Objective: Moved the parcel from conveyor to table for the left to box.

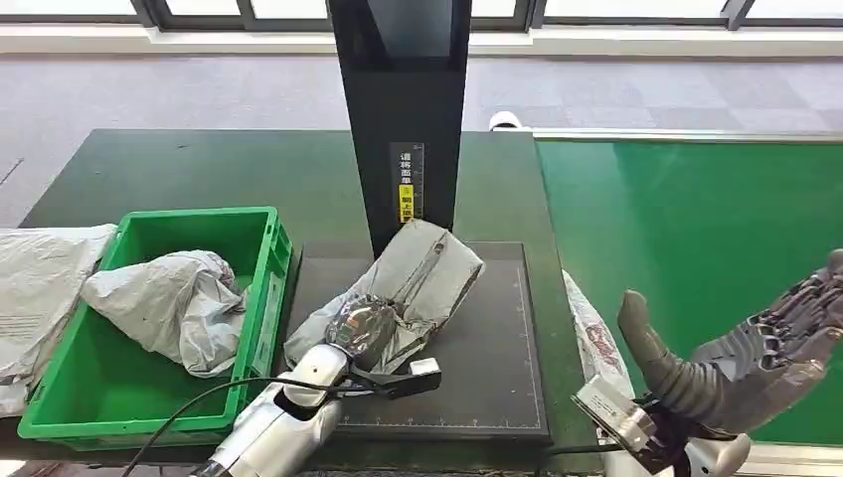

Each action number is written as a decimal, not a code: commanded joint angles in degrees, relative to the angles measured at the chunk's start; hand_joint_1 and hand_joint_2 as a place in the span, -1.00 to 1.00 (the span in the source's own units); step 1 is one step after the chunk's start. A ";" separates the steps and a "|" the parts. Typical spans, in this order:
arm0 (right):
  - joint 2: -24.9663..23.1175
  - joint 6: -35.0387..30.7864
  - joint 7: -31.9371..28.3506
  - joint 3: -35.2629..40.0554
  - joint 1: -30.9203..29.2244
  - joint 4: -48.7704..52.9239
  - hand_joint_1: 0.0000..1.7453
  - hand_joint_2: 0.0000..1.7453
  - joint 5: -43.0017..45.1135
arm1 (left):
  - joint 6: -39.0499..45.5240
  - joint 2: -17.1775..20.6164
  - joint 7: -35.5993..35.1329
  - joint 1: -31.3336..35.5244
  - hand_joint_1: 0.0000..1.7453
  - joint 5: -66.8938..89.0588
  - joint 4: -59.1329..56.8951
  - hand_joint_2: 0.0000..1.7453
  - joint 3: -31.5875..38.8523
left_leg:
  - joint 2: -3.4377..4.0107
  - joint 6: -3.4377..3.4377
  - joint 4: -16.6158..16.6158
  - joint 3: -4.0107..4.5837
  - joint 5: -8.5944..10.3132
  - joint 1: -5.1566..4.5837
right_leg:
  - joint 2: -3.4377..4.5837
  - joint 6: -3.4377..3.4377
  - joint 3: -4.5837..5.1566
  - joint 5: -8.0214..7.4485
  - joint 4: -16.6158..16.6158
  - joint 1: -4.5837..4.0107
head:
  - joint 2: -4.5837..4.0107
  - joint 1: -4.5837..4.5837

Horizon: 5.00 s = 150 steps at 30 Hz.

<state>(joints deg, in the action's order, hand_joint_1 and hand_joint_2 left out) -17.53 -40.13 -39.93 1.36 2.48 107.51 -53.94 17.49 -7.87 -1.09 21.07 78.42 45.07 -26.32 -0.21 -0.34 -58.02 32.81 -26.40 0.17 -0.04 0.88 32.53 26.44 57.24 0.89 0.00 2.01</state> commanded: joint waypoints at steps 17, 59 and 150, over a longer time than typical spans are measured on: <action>-2.47 0.13 -0.07 -3.69 -1.09 -3.13 -1.00 1.00 0.00 | 9.06 2.85 -8.80 -1.59 1.00 7.56 7.65 1.00 6.04 | 0.12 -0.03 0.07 0.16 0.04 0.08 | 0.09 -0.08 0.18 -0.08 -0.11 -0.09 | 0.00 0.00; -2.47 0.13 -0.07 -4.11 0.14 -2.47 -1.00 1.00 0.74 | 22.51 -8.09 9.92 -8.28 1.00 9.74 39.58 1.00 53.60 | 0.04 -0.05 0.22 0.10 0.10 0.00 | -0.02 -0.12 0.18 -0.08 -0.17 -0.01 | 0.02 0.00; 10.09 15.70 45.19 -18.31 -12.20 -43.79 -1.00 1.00 -20.51 | 15.76 -5.79 40.87 -22.93 -1.00 -64.76 62.94 1.00 40.24 | 0.12 -0.01 0.05 0.29 0.00 0.05 | 0.03 -0.08 0.32 -0.06 -0.09 -0.07 | 0.00 0.00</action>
<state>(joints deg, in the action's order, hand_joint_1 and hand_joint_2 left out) -8.50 -27.45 4.28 -14.45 -7.04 68.85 -75.41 33.83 -14.93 39.91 -2.23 14.14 109.28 14.60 -0.09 -0.34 -58.03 33.18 -26.41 0.18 0.00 0.84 32.93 26.41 57.23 0.86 0.00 2.01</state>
